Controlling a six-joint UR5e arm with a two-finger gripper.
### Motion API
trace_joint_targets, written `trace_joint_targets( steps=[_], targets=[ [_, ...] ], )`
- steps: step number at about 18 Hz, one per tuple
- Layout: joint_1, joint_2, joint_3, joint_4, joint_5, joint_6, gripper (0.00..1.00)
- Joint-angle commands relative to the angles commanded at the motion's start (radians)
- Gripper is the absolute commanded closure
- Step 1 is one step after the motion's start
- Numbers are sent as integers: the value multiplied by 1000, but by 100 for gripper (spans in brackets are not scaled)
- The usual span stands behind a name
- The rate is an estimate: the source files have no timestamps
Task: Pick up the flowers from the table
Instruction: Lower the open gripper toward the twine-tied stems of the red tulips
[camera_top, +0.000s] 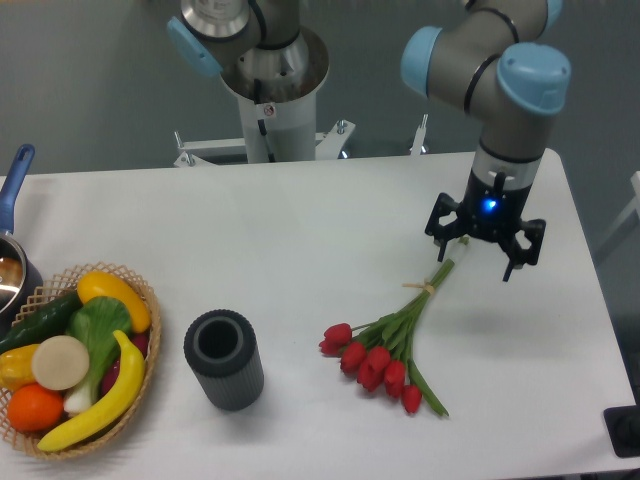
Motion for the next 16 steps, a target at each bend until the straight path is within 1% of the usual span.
trace_joint_targets(
  steps=[2,7,10,12,14,16],
  targets=[
    [-2,-5,-14,5,3,3,0],
    [-20,-41,-12,5,3,17,0],
    [-18,-54,-28,5,3,148,0],
    [-15,-72,-31,3,2,205,0],
    [-20,-89,-39,5,2,212,0],
    [-24,-94,-51,5,0,204,0]
  ],
)
